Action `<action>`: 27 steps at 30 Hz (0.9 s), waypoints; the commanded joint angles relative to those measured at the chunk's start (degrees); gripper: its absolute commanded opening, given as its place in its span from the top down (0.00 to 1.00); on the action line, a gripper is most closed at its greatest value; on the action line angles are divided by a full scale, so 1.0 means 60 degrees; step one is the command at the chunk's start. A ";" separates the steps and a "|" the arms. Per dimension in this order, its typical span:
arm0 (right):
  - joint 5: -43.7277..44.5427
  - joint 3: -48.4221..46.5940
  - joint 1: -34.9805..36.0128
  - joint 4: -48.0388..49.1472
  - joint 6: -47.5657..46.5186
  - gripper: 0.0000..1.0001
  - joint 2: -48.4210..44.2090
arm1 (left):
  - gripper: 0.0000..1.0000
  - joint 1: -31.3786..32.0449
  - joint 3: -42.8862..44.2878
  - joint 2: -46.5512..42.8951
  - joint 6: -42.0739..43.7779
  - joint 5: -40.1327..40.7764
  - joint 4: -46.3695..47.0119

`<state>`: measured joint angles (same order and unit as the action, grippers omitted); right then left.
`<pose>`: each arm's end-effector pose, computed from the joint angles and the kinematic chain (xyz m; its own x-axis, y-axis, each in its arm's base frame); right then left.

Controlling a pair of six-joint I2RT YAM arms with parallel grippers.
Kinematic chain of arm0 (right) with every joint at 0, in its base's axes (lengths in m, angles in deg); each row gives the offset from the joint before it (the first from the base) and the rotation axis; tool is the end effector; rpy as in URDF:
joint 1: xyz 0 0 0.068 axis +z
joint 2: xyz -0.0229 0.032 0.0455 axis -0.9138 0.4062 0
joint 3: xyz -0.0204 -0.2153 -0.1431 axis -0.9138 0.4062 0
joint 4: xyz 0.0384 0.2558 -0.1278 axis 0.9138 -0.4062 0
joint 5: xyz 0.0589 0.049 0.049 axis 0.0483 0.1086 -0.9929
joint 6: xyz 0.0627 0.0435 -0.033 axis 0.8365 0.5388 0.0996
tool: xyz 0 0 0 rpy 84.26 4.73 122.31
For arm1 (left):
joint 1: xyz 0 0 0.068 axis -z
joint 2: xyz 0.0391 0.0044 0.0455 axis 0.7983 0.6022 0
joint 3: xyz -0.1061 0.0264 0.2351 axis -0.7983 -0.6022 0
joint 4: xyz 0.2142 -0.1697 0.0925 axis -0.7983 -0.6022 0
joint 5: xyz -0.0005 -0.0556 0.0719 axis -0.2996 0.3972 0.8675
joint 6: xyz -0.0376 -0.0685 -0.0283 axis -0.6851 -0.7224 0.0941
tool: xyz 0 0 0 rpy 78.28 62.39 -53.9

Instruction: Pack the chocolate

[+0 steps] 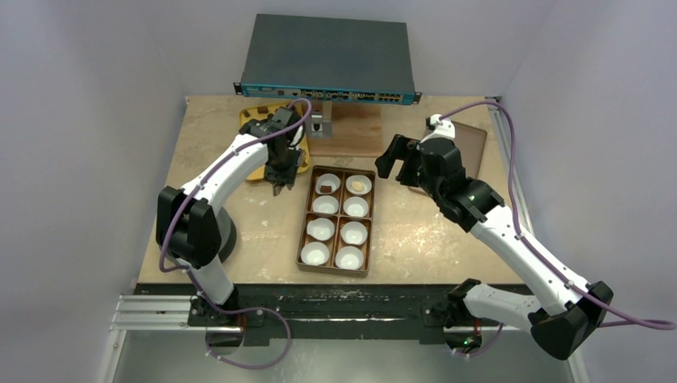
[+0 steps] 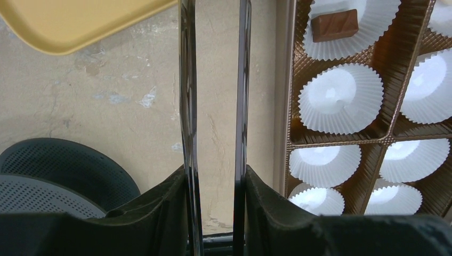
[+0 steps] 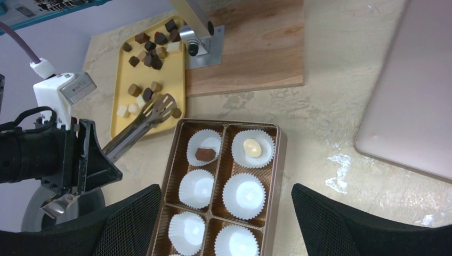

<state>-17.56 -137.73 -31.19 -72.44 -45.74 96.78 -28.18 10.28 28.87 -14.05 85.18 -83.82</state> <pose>0.2614 0.1583 0.3408 -0.4832 0.3499 -0.8025 -0.0848 0.8936 0.4407 0.3509 -0.1536 0.2243 -0.9403 0.1265 -0.3158 0.1291 0.9915 0.0129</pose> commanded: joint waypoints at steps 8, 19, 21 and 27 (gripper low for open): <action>0.0021 -0.0197 -0.0006 0.0269 -0.0131 0.11 0.0018 | 0.65 0.0040 -0.0009 -0.0039 -0.0342 -0.0385 0.0243; 0.0040 -0.0186 -0.0009 0.0235 -0.0132 0.11 -0.0015 | 0.68 0.0029 0.0006 0.0309 -0.0299 -0.0218 0.0264; 0.0034 -0.0186 -0.0010 0.0246 -0.0131 0.11 -0.0013 | 0.68 0.0032 -0.0007 0.0291 -0.0289 -0.0123 0.0261; 0.0020 -0.0186 -0.0001 0.0273 -0.0139 0.11 -0.0013 | 0.79 0.0038 0.0052 0.0258 -0.0201 0.0220 0.0219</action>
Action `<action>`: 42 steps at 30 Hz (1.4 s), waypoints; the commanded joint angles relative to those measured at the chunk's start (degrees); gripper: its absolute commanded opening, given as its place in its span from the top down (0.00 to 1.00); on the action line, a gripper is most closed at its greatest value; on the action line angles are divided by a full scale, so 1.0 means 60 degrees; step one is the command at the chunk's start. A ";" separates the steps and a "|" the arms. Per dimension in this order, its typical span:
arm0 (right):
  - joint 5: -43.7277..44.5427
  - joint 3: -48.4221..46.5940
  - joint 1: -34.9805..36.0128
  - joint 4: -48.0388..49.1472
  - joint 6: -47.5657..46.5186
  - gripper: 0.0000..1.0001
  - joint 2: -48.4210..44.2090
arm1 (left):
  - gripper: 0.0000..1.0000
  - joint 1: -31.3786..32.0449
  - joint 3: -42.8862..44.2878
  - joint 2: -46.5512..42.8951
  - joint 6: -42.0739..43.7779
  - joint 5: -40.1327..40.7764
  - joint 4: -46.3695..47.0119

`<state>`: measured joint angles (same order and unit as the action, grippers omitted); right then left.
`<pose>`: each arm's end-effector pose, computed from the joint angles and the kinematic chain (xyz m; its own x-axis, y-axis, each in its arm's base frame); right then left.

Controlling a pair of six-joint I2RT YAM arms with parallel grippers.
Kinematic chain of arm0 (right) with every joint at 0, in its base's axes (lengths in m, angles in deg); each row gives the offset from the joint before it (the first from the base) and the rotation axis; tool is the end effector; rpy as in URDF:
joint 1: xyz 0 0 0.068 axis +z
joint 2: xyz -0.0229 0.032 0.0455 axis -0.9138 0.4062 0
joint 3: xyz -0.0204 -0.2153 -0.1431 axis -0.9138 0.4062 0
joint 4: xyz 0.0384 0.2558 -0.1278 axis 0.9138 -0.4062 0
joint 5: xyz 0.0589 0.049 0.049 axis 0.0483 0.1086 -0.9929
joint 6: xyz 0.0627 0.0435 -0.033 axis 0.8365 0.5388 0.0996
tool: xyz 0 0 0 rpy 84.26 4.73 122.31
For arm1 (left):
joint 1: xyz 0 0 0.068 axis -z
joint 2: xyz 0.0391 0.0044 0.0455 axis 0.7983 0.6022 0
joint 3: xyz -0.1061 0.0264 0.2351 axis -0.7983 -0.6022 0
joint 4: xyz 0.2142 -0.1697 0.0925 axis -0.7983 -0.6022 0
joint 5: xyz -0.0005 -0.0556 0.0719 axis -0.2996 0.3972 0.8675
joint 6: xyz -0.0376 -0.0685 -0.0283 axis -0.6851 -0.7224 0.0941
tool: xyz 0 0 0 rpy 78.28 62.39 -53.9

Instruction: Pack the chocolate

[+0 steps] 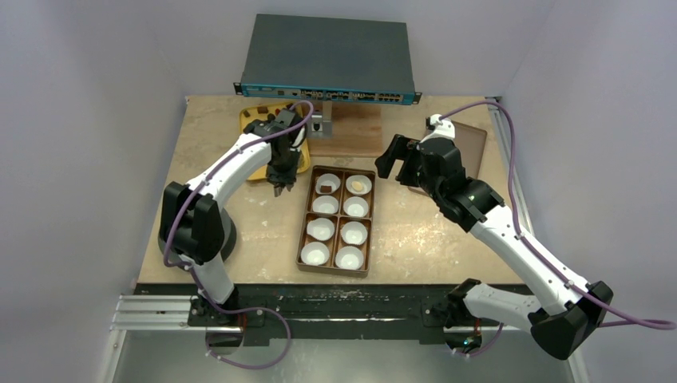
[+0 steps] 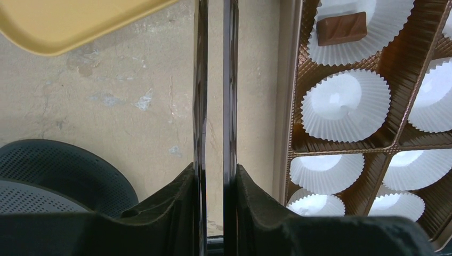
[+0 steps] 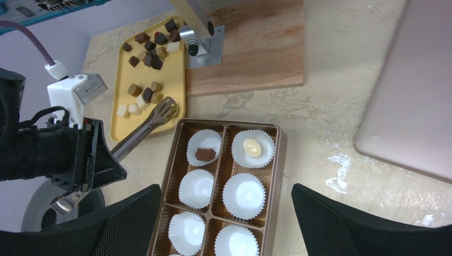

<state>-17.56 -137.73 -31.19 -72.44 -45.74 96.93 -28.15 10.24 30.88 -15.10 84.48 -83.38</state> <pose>0.2619 0.1586 0.3400 -0.4849 0.3487 -0.8020 -0.0839 0.8943 0.4396 0.3547 -0.1566 0.2115 -0.9513 0.1125 -0.2871 0.1160 0.9932 0.0048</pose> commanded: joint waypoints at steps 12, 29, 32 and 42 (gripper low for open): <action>-0.0272 -0.0698 -0.0014 0.0184 -0.0365 0.11 0.0116 | 0.83 0.0020 0.0343 -0.0849 0.0113 0.1056 -0.0321; -0.0069 -0.0698 -0.0007 0.0125 -0.0177 0.12 -0.0053 | 0.83 0.0718 -0.0476 -0.2753 -0.0045 0.0524 -0.0623; 0.0132 -0.0625 -0.0015 0.0039 -0.0117 0.12 -0.0162 | 0.83 0.1189 -0.0627 -0.3279 -0.0195 0.0561 -0.0889; 0.0149 -0.0606 -0.0006 -0.0006 -0.0117 0.11 -0.0148 | 0.83 0.2796 -0.1404 -0.4144 -0.0900 0.0098 -0.1298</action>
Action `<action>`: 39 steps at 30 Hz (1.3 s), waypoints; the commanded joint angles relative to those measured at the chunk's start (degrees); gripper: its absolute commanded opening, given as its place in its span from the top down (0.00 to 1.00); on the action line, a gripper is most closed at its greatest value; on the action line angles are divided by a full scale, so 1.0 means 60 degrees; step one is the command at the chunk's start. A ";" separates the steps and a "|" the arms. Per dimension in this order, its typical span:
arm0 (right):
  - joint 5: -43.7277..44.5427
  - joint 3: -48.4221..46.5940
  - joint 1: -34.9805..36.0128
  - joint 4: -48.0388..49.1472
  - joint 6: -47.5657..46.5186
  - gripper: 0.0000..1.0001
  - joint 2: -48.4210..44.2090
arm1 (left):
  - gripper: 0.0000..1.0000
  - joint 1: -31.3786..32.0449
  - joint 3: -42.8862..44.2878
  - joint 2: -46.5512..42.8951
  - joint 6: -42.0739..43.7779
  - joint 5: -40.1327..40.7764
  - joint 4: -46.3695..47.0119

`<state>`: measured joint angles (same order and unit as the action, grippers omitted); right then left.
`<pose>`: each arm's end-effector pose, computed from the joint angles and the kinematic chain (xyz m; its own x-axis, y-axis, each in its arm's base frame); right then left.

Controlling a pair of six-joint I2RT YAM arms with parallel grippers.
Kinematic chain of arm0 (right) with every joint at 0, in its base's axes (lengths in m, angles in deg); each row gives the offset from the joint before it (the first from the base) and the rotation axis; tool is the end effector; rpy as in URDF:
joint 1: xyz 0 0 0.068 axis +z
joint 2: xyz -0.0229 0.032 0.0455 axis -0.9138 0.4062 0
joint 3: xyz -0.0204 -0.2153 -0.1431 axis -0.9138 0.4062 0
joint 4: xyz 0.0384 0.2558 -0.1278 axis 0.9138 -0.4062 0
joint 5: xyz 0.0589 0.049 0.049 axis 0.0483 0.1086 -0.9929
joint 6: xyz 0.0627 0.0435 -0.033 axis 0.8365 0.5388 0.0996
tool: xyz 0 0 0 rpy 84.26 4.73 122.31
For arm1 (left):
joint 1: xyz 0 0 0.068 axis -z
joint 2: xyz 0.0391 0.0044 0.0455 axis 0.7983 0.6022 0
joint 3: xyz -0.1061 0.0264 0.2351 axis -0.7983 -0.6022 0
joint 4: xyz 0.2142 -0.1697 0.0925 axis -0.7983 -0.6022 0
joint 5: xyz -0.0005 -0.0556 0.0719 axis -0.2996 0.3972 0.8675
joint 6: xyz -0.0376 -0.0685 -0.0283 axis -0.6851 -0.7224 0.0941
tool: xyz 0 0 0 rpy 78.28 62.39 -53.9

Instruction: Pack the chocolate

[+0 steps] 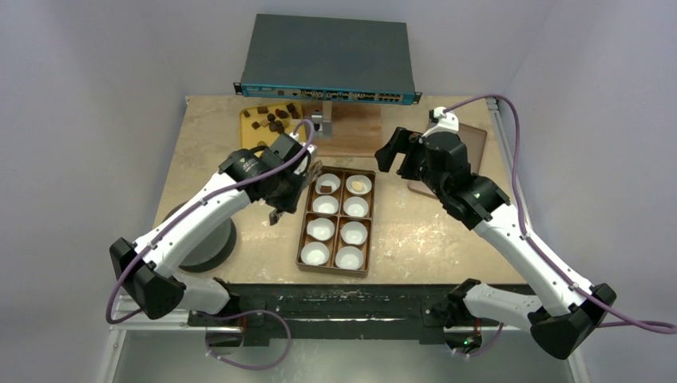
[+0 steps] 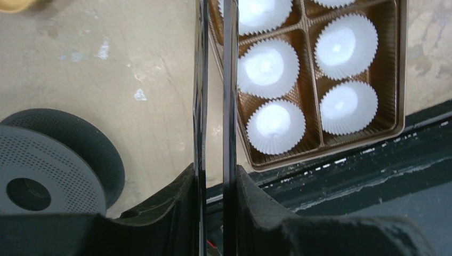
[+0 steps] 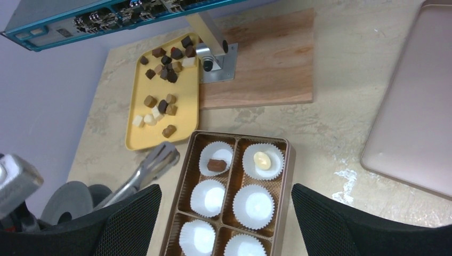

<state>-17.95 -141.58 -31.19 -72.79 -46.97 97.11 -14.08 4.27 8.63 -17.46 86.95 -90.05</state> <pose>0.2610 0.1586 0.3653 -0.4476 0.3554 -0.8206 -0.1199 0.8855 0.4489 0.2433 -0.1836 0.2990 -0.8562 0.2610 -0.4458 0.3051 0.9519 -0.0287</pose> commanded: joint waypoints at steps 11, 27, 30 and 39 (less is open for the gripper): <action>0.0192 0.0207 -0.0002 0.0103 0.0175 0.11 -0.0226 | 0.82 0.1482 -0.1426 -0.0178 -0.1094 -0.0705 0.0391; 0.0181 0.0176 0.0000 0.0103 0.0177 0.12 -0.0185 | 0.77 0.1563 -0.1644 0.0552 -0.1224 -0.0167 0.0907; 0.0163 0.0149 -0.0010 0.0105 0.0166 0.12 -0.0155 | 0.74 0.1563 -0.1591 0.0543 -0.1224 -0.0014 0.0850; 0.0142 0.0133 0.0001 0.0104 0.0175 0.12 -0.0141 | 0.67 0.1569 -0.1469 0.0413 -0.1129 0.0064 0.0600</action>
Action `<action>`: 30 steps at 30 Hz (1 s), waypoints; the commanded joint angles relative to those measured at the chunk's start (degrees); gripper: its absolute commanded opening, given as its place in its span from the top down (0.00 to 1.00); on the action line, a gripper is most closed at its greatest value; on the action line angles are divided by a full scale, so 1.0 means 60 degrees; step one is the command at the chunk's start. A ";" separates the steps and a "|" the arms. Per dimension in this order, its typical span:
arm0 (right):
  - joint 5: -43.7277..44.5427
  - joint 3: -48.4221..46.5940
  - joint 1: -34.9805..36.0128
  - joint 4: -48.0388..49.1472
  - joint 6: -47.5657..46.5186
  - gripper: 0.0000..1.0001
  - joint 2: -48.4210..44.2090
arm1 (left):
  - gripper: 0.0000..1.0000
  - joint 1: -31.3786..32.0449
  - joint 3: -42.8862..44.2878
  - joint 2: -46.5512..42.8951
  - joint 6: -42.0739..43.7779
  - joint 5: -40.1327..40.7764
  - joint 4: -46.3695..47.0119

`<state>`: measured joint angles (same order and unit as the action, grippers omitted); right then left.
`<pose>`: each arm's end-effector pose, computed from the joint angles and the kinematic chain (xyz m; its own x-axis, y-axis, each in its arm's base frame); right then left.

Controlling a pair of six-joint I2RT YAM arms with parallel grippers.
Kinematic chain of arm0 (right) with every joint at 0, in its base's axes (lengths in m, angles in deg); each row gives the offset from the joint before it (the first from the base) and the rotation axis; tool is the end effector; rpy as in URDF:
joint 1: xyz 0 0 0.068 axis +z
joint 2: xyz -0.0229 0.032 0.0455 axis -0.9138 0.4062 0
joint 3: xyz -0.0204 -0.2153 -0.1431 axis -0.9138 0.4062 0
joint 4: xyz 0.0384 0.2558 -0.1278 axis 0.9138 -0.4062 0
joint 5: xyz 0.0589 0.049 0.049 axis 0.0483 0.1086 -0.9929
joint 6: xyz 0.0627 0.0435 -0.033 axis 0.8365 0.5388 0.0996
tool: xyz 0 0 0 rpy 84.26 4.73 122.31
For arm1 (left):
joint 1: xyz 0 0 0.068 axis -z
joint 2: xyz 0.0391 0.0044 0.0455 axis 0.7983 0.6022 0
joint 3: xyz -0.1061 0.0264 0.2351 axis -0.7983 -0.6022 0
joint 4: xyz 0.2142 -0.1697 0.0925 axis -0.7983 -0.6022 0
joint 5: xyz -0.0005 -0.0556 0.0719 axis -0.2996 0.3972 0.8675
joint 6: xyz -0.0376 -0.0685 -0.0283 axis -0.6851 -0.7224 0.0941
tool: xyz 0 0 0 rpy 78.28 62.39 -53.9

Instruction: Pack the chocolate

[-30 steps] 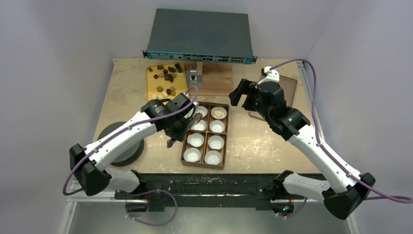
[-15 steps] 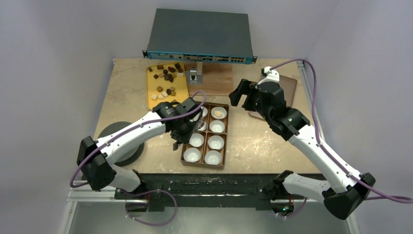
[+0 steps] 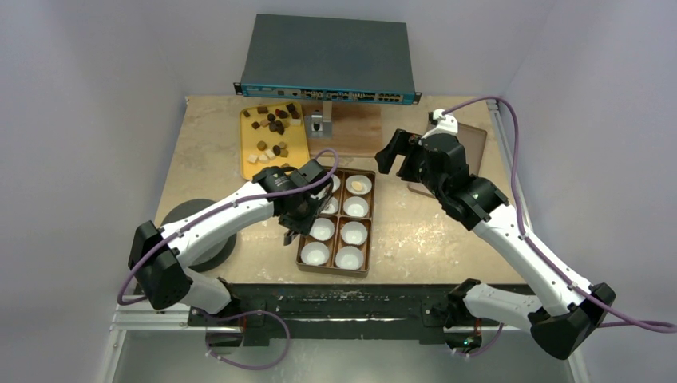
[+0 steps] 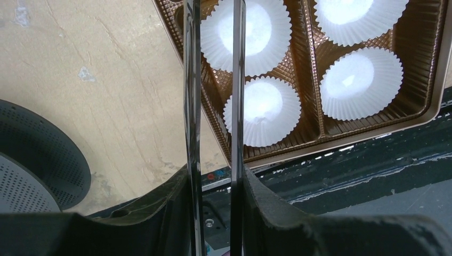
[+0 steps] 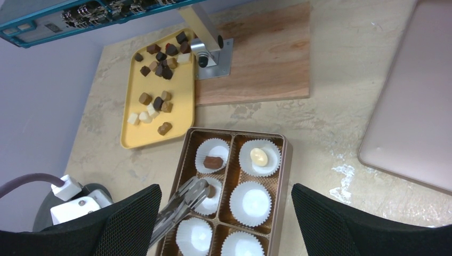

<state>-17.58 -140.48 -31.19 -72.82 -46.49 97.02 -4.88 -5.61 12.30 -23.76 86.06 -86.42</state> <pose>0.2613 0.1583 0.3580 -0.4574 0.3554 -0.8151 -0.1048 0.8887 0.4463 0.2110 -0.2220 0.2272 -0.8930 0.3428 -0.2915 0.3619 0.9322 -0.0123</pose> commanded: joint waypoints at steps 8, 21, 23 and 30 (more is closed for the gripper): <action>0.0060 -0.0062 0.0002 0.0110 0.0110 0.11 -0.0127 | 0.66 0.0013 0.0481 -0.0574 -0.0100 0.0506 -0.0273; -0.0034 -0.0148 0.0003 0.0083 0.0011 0.12 -0.0145 | 0.66 -0.2098 0.1065 -0.1232 0.0363 0.0936 -0.0231; -0.0100 -0.0170 -0.0010 0.0077 -0.0033 0.12 -0.0128 | 0.66 -0.2475 0.1156 -0.1074 0.0469 0.0935 -0.0101; -0.0170 -0.0269 -0.0003 0.0013 -0.0185 0.12 -0.0133 | 0.66 -0.3448 0.1597 -0.0028 0.0778 0.0656 0.0387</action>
<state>-18.02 -140.51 -31.19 -72.86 -46.64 97.02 -22.91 0.77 9.29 -21.09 90.67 -87.60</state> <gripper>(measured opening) 0.887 0.342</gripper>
